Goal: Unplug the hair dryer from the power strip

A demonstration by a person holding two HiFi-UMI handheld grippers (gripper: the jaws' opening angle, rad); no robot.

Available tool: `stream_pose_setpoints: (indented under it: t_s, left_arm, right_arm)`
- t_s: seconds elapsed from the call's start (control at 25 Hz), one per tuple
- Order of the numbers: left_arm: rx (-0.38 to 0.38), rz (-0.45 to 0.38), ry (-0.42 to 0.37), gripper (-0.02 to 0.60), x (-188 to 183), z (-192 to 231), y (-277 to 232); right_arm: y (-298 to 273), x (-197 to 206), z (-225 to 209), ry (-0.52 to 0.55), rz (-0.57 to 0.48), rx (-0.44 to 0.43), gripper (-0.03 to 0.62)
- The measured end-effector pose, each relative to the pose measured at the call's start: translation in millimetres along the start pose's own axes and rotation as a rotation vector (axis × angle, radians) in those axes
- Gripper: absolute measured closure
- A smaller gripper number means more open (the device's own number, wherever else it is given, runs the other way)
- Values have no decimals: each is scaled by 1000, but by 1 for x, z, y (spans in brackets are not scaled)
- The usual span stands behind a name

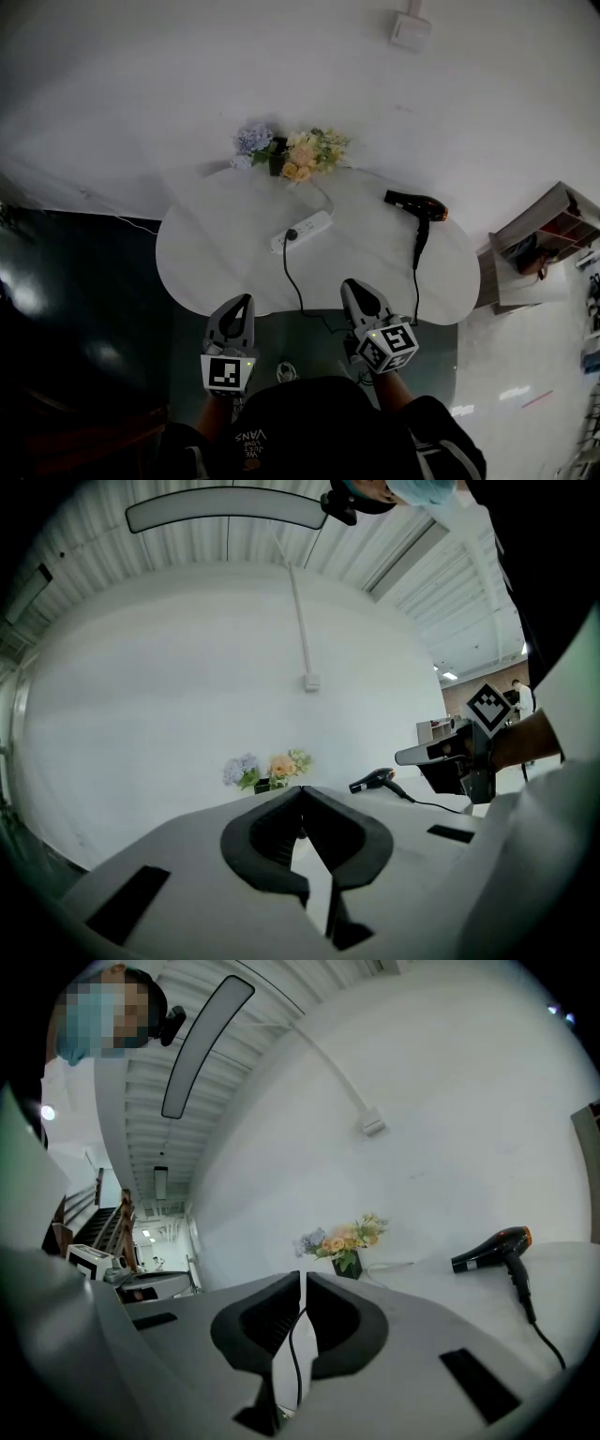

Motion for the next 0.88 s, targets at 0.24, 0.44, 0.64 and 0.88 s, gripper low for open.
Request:
stream_pose_setpoints:
  t_s: [0.24, 0.44, 0.64, 0.88]
  left_arm:
    - [13, 29, 1, 563, 7, 27, -30]
    - [22, 13, -19, 563, 16, 35, -57]
    - [5, 8, -77, 563, 27, 44, -91]
    - [-5, 78, -76, 561, 48, 56, -134]
  right_arm:
    - [-30, 0, -8, -2, 2, 27, 548]
    - [-55, 3, -20, 4, 19, -4, 548]
    - [-81, 4, -34, 13, 21, -65, 548]
    - [-107, 11, -48, -4, 41, -133, 548]
Point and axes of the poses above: the fingertips, and each gripper's own axes: y backward along the fingers, z to its left, x out of its underside, the point moved 7 cm from there along y, backward along the fingers, and after that the axes turned 15 degrees about y, right-handed, at the moved point
